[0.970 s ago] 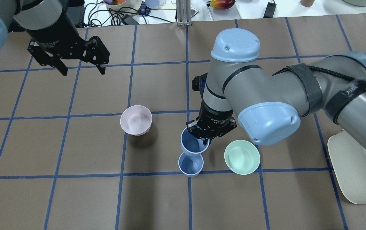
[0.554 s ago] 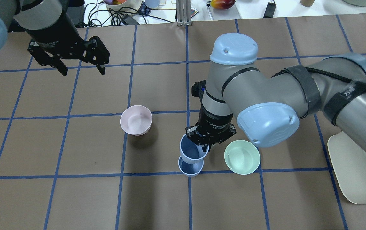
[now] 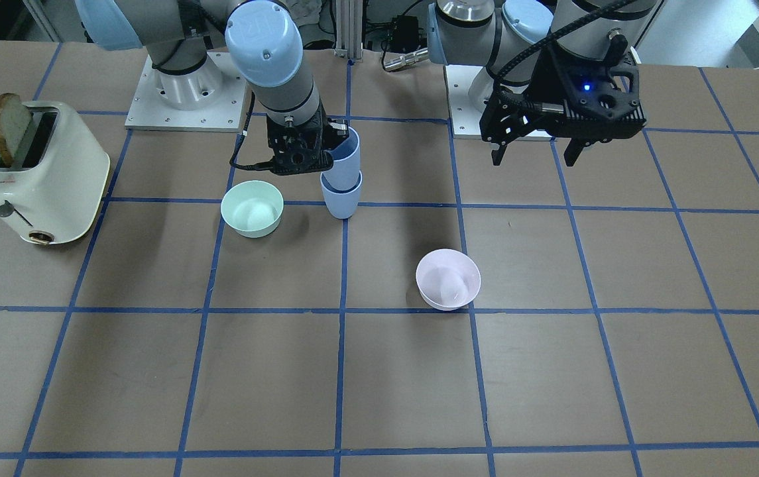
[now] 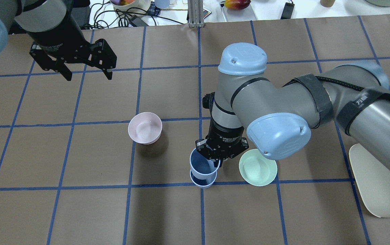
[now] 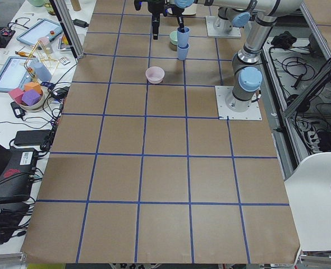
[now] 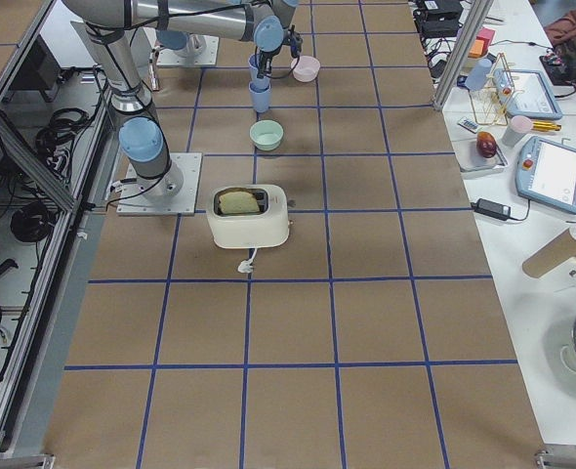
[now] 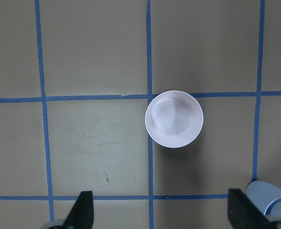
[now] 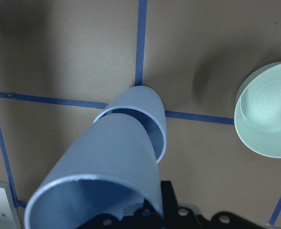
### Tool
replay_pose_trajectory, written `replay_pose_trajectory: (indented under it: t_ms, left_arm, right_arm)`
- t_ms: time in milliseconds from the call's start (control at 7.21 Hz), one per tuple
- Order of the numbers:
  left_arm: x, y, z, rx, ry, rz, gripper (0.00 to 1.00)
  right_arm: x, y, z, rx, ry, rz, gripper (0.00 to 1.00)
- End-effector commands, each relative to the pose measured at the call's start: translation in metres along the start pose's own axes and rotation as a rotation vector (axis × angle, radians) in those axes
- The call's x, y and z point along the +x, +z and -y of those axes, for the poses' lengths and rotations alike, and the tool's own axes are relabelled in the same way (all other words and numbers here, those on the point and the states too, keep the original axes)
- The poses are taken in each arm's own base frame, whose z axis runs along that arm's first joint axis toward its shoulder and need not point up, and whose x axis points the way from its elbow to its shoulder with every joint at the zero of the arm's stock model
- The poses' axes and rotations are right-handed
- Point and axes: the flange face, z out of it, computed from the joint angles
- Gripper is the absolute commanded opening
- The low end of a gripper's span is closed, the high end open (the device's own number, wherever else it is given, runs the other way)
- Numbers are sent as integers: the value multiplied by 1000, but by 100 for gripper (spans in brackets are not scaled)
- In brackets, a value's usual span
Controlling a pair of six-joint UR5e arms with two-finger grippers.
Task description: Stack blue cups with both arms
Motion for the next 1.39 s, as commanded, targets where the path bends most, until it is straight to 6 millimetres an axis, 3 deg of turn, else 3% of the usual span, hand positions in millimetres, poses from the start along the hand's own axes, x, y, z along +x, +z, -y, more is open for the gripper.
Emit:
replay_pose_trajectory:
  t_ms: [0,139,277,416,554,693,970,1109,1248]
  left_arm:
    - [0,0,0,0,0,0,100]
    - [0,0,0,0,0,0,100]
    - [0,0,0,0,0,0,100]
    - [0,0,0,0,2,0,100]
    - [0,-1,-1,2,1,0,100]
    - [0,1,0,-1,3,0,100]
    - [0,-1,3,18,-16,-5,97]
    - [-1,-1,3,18,-17,-6,99]
    - [-1,-1,3,20,-17,-7,99]
  right_arm:
    - [1,3,0,-5,2,-6,0]
    - [0,3,2,5,2,-3,16]
    - [0,3,2,7,1,-4,62]
    - [0,3,2,7,1,-4,91]
    - [-2,-9,2,28,-2,1,100]
    - [1,-18,4,44,4,-2,100]
    - [19,-59,21,157,1,-143,100]
    - [37,-93,35,199,23,-120,100]
    - [70,-116,46,193,44,-121,100]
